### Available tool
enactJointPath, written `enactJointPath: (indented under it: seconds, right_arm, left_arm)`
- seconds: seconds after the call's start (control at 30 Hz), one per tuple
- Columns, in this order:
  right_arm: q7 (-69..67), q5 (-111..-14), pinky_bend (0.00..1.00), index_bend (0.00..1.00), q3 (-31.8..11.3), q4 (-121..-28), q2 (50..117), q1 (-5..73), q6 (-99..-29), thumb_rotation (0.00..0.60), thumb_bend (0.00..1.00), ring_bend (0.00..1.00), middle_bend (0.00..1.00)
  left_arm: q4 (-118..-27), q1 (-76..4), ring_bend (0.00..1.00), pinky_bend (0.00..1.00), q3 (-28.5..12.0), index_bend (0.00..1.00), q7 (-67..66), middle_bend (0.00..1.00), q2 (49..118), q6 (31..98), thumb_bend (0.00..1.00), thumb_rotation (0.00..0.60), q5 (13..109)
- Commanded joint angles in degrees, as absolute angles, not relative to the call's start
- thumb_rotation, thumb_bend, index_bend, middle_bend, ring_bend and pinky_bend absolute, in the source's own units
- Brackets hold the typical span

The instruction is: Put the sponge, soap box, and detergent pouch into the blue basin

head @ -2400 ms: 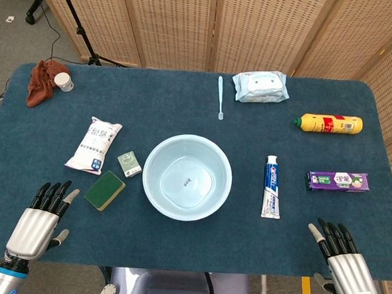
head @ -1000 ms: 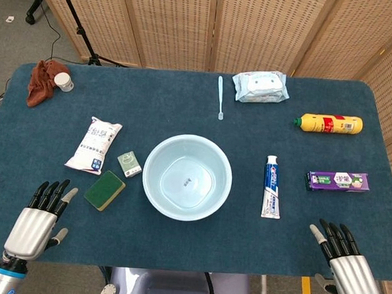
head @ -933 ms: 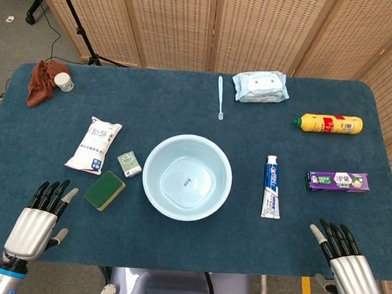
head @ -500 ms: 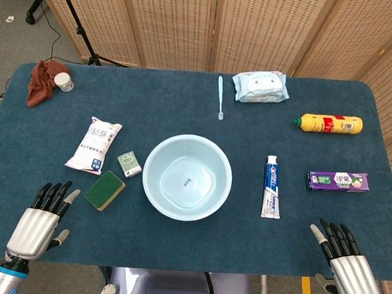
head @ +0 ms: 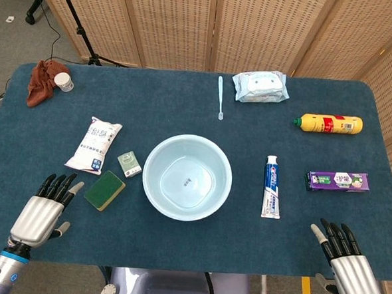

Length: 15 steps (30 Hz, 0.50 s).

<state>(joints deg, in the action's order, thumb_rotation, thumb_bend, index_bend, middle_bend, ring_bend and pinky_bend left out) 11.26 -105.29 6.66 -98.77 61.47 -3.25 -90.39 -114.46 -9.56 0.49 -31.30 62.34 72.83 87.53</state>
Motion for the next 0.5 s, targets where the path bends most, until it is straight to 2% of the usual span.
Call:
enactJointPath:
  seconds: [0.03,0.3,0.5]
  right_arm:
    - [11.20,-105.28,0.00,0.06,6.67,-98.74,61.45,-3.22,-90.33,0.600,0.10,0.00,0.00]
    - [10.44,-105.54,0.00,0.06,6.53,-98.45,61.34,-3.11,-90.73,0.600,0.10,0.00,0.00]
    - [9.76,-105.59,0.00,0.06,6.33,-98.11,61.34,-3.13,-91.26,0.600,0.10,0.00,0.00]
  left_arm:
    - [-115.85,-12.42,0.00,0.00,-1.26,0.00,-32.18,0.00,60.63,68.83,0.22,0.600,83.34]
    - [-114.54,-19.52,0.00,0.00,-3.97,0.00,-32.95,0.00,58.86,58.71,0.21,0.600,72.71]
    - [-112.75,-22.97,0.00,0.00,-4.63,0.00,-35.00,0.00,58.93,55.60,0.17,0.600,67.45]
